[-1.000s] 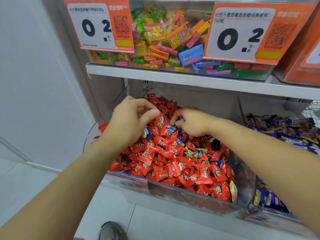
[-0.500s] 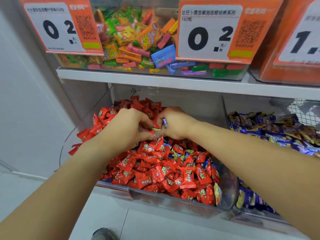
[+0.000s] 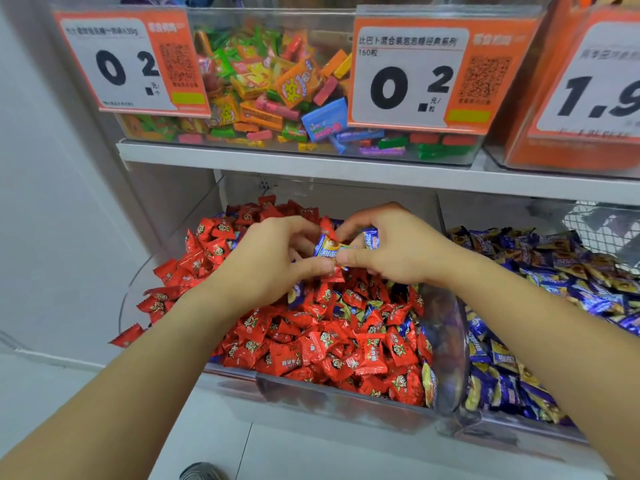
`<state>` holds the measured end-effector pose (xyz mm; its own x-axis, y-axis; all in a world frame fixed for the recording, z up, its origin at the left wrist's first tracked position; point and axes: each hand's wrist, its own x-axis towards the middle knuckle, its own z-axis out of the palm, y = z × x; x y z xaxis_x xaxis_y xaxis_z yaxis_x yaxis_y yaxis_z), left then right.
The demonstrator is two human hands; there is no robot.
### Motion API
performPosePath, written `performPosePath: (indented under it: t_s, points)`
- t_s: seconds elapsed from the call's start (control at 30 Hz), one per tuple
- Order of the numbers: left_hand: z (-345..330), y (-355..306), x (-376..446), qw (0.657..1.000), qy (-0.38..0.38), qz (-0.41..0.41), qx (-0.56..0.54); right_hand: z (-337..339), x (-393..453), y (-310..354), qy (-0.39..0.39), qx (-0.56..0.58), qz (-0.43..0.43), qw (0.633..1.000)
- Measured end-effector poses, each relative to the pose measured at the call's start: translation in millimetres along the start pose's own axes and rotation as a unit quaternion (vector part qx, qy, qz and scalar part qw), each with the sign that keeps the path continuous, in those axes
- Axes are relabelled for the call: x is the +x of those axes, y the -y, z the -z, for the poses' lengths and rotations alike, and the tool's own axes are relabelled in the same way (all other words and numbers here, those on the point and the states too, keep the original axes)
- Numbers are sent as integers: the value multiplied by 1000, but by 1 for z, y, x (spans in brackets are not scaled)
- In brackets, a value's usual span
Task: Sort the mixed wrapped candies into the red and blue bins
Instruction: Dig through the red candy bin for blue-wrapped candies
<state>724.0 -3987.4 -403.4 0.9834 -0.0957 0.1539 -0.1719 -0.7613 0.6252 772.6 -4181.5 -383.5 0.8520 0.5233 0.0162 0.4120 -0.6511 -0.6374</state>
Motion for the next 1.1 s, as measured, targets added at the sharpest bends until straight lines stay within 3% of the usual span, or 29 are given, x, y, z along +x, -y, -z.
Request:
performPosePath:
  t_s: [0.1, 0.23, 0.3, 0.53, 0.77, 0.93, 1.1]
  points:
    - [-9, -7, 1, 999, 47, -7, -17, 3, -15, -6, -27, 31, -4, 999]
    - [-11, -8, 6, 990, 49, 1, 136, 4, -22, -11, -57, -151, 5, 987]
    - [-10, -5, 8, 982, 56, 26, 181, 4, -20, -14, -46, -178, -10, 983]
    - [-7, -2, 11, 977, 68, 55, 192, 4, -13, -16, -39, -123, -7, 992]
    - [-13, 1, 23, 969, 149, 56, 191, 4, -12, -12, -7, -137, -29, 990]
    - [-26, 5, 34, 983, 2, 76, 170, 6, -8, -8, -7, -156, -66, 985]
    - [-36, 11, 37, 978, -17, 85, 191, 8, -8, -7, -15, -135, -67, 988]
